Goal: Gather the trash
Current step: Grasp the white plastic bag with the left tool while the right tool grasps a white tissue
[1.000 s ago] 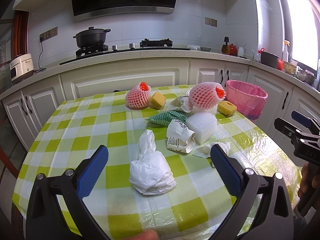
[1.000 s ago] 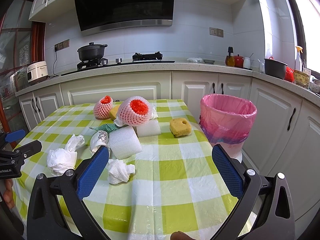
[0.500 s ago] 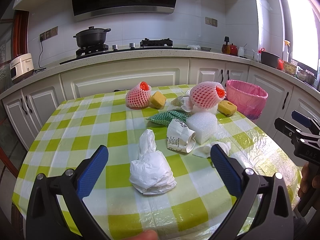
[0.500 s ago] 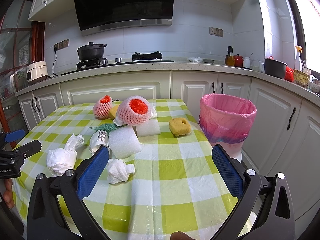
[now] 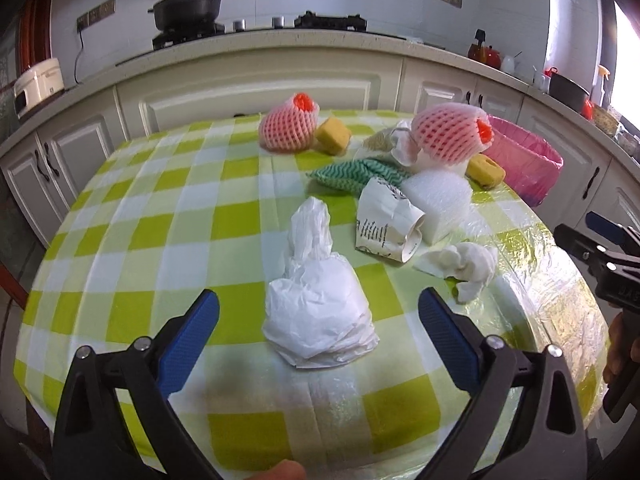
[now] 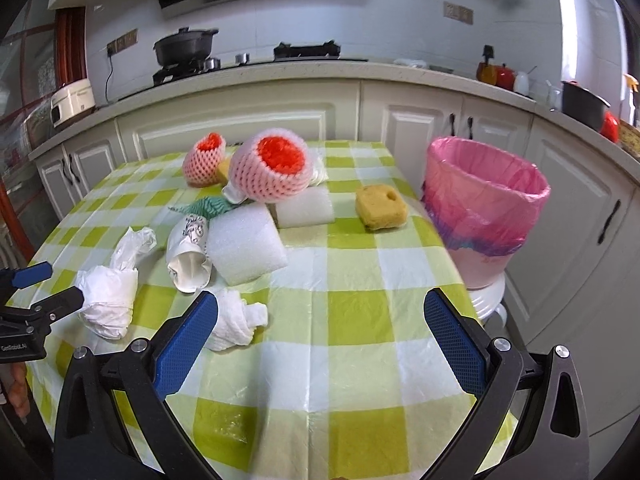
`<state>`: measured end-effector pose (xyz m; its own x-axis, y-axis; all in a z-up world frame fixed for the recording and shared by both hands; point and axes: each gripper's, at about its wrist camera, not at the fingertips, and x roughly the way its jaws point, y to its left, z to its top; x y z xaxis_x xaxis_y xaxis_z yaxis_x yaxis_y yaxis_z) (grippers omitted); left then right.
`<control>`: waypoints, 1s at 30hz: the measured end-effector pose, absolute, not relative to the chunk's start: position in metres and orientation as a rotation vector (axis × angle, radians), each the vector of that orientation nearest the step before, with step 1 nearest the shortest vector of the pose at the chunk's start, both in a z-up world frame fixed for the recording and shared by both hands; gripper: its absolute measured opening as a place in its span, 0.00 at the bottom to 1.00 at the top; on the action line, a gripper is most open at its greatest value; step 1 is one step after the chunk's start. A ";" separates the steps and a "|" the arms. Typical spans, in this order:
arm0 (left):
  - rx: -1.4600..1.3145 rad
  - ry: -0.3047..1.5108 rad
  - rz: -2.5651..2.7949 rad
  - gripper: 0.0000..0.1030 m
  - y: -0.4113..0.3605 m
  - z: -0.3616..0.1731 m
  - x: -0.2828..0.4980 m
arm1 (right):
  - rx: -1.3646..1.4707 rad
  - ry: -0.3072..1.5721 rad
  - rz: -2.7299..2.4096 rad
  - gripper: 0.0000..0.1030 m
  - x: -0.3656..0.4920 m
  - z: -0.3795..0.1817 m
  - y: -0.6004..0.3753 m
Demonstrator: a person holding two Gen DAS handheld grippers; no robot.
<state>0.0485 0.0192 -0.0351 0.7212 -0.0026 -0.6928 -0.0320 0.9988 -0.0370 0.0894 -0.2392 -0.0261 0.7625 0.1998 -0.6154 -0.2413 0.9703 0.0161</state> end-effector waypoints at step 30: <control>-0.095 0.876 -0.071 0.39 0.030 -0.047 0.085 | -0.196 0.917 0.433 0.28 0.129 -0.066 -0.169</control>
<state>0.0848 0.0298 -0.0470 0.6384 -0.1014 -0.7630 0.0232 0.9934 -0.1126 0.1288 -0.1693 -0.0657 0.5302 0.2776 -0.8011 -0.4417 0.8970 0.0186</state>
